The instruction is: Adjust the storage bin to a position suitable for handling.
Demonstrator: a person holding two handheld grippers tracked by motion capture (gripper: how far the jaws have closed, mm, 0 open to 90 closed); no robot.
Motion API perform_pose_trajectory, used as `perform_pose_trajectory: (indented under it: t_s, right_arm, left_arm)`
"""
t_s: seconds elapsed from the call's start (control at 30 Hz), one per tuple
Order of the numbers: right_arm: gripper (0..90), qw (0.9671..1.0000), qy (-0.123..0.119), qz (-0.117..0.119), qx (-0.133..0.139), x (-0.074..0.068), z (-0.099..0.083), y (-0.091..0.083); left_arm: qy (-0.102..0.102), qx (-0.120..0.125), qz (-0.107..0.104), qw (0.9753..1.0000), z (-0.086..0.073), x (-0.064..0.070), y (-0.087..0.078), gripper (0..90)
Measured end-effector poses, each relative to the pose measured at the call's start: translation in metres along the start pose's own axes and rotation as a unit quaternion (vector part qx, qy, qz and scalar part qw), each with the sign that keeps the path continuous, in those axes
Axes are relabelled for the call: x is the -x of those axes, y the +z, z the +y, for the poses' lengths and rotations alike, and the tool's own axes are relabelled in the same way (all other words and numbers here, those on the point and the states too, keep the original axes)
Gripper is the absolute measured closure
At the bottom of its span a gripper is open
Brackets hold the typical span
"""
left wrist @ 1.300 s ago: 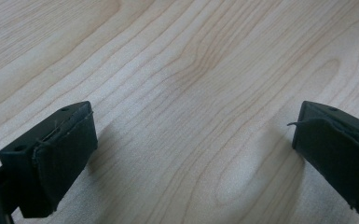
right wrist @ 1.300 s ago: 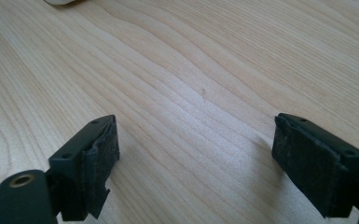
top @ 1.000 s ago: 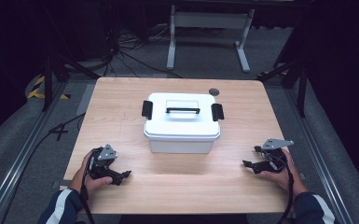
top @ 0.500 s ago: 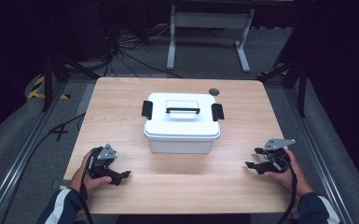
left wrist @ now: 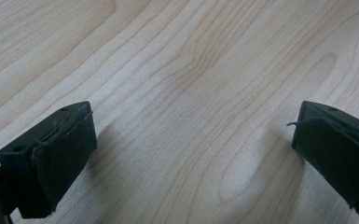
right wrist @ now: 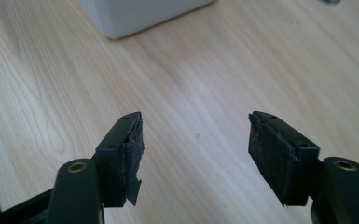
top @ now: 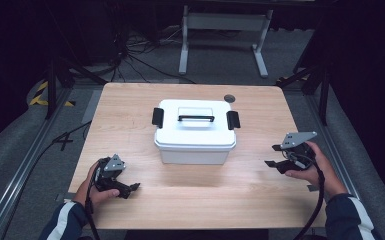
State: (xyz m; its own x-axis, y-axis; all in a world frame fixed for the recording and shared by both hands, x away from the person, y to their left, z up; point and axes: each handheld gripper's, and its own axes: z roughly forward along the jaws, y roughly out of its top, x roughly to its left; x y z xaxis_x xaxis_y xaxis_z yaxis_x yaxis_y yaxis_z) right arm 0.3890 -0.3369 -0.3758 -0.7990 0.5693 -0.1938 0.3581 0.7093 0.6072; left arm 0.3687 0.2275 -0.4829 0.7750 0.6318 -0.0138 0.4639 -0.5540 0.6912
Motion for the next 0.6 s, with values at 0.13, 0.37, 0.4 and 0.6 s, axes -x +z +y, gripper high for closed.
perform_pose_trajectory:
  t_s: [0.13, 0.37, 0.4, 0.6]
  right_arm:
    - [36.8, 0.9997, -0.020, -0.011, -0.005, 0.005, 0.024, -0.013]
    - [38.0, 0.9979, -0.059, -0.018, -0.020, 0.009, 0.059, -0.025]
    - [38.1, 0.9974, -0.065, -0.019, -0.023, 0.010, 0.066, -0.026]
    - [36.3, 0.9957, -0.089, 0.001, -0.028, 0.017, 0.095, -0.028]
  left_arm:
    - [0.000, 0.000, 0.000, 1.0000, 0.000, 0.000, 0.000, 0.2]
    - [0.000, 0.000, 0.000, 1.0000, 0.000, 0.000, 0.000, 0.2]
    - [0.000, 0.000, 0.000, 1.0000, 0.000, 0.000, 0.000, 0.2]
    - [0.002, -0.001, -0.001, 1.0000, 0.000, 0.000, 0.000, 0.2]
